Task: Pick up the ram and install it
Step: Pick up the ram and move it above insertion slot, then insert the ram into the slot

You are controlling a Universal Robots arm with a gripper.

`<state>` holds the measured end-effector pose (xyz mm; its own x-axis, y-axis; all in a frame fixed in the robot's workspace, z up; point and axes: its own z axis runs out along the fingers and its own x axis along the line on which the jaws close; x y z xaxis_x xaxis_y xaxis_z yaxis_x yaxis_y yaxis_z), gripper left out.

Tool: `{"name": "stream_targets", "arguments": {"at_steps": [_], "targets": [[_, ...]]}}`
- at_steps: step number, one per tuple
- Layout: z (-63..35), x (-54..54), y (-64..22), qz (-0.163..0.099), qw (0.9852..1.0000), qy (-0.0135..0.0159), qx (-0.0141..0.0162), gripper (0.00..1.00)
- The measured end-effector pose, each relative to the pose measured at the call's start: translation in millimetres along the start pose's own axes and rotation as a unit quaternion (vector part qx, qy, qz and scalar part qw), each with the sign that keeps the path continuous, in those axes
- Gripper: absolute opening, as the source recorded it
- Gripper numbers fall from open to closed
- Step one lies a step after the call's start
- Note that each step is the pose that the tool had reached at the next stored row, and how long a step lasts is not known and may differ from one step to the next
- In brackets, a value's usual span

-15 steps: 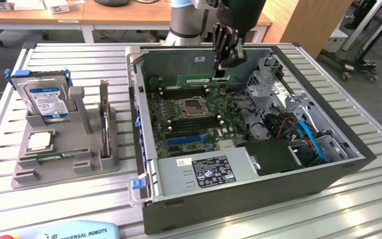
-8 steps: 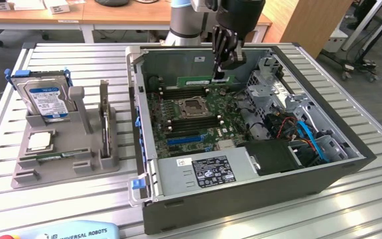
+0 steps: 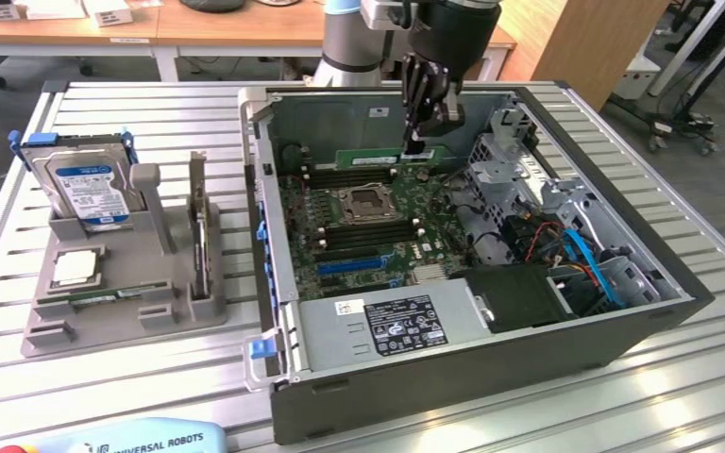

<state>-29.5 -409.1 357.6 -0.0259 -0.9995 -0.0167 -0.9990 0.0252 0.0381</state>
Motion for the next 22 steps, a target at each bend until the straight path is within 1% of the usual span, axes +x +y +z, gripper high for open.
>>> {"name": "stream_targets", "arguments": {"at_steps": [4,16,22], "targets": [[2.1,0.0,-0.1,0.0,1.0,0.0001,0.0,0.11],[2.3,0.1,-0.1,0.0,1.0,-0.0001,0.0,0.11],[2.2,2.9,-0.1,0.0,1.0,0.0001,0.0,0.11]]}}
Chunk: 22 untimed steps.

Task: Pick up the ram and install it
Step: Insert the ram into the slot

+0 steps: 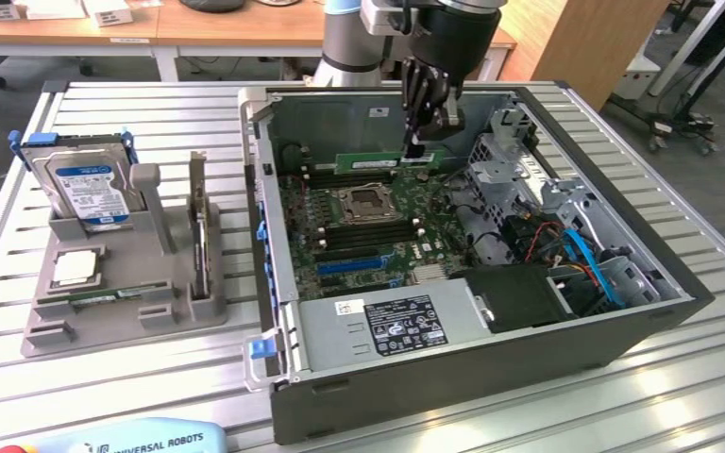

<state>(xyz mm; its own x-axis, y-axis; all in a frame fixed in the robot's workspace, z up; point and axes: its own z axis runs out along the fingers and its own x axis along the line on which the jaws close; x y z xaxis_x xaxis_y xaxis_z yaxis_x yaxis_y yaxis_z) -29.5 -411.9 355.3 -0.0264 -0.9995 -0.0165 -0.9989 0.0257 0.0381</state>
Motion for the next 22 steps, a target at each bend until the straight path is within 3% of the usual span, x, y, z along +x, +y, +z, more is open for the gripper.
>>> {"name": "stream_targets", "arguments": {"at_steps": [22], "targets": [[34.3,0.6,-1.4,0.0,1.0,0.0,0.0,0.11]]}}
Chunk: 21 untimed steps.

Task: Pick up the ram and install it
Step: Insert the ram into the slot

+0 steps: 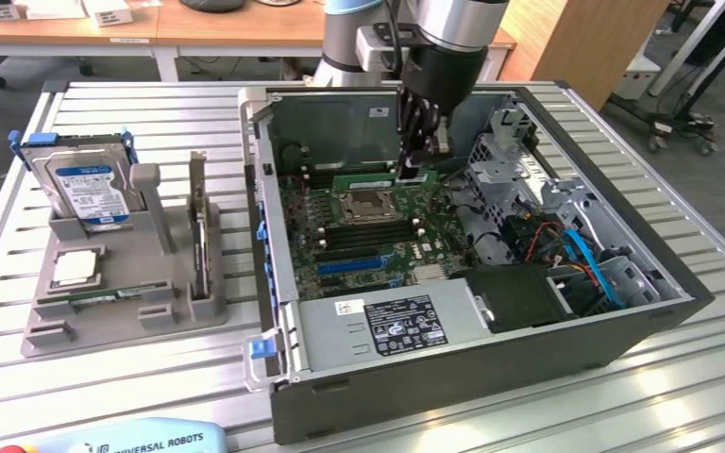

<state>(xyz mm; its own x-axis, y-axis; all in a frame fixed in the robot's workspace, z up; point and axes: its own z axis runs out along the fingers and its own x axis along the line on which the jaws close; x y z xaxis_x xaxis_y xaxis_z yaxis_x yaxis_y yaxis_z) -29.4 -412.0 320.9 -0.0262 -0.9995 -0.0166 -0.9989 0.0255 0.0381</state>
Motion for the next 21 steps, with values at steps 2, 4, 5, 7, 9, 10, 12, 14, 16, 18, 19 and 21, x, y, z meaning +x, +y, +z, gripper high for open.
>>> {"name": "stream_targets", "arguments": {"at_steps": [2,4,5,7,9,10,12,14,16,18,19,21], "targets": [[2.7,0.0,-0.1,0.0,1.0,0.0,0.0,0.11],[5.2,0.1,-0.2,0.0,1.0,0.0,0.0,0.11],[6.5,0.1,-0.2,0.0,1.0,0.0,0.0,0.11],[8.7,0.2,-0.3,0.0,1.0,0.0,0.0,0.11],[11.0,0.2,-0.4,0.0,1.0,0.0,0.0,0.11],[12.1,0.2,-0.5,0.0,1.0,0.0,0.0,0.11],[14.6,0.3,-0.5,0.0,1.0,0.0,0.0,0.11],[17.0,0.3,-0.6,0.0,1.0,0.0,0.0,0.11],[19.2,0.3,-0.7,0.0,1.0,0.0,0.0,0.11],[21.6,0.4,-0.8,0.0,1.0,0.0,0.0,0.11],[22.9,0.4,-0.9,0.0,1.0,0.0,0.0,0.11],[25.2,0.4,-0.9,0.0,1.0,0.0,0.0,0.11]]}}
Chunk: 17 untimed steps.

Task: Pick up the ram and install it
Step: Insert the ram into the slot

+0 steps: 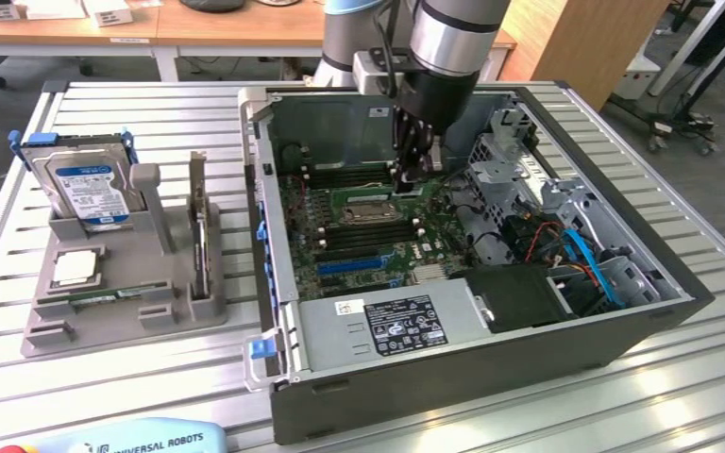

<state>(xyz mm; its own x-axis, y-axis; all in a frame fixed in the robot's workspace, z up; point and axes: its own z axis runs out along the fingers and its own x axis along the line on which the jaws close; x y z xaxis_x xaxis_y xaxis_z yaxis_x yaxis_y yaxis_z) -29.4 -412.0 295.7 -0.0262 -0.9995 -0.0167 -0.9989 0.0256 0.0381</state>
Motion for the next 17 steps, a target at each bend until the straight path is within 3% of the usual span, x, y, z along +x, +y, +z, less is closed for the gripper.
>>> {"name": "stream_targets", "arguments": {"at_steps": [17], "targets": [[16.8,0.3,-0.6,0.0,1.0,0.0,0.0,0.11]]}}
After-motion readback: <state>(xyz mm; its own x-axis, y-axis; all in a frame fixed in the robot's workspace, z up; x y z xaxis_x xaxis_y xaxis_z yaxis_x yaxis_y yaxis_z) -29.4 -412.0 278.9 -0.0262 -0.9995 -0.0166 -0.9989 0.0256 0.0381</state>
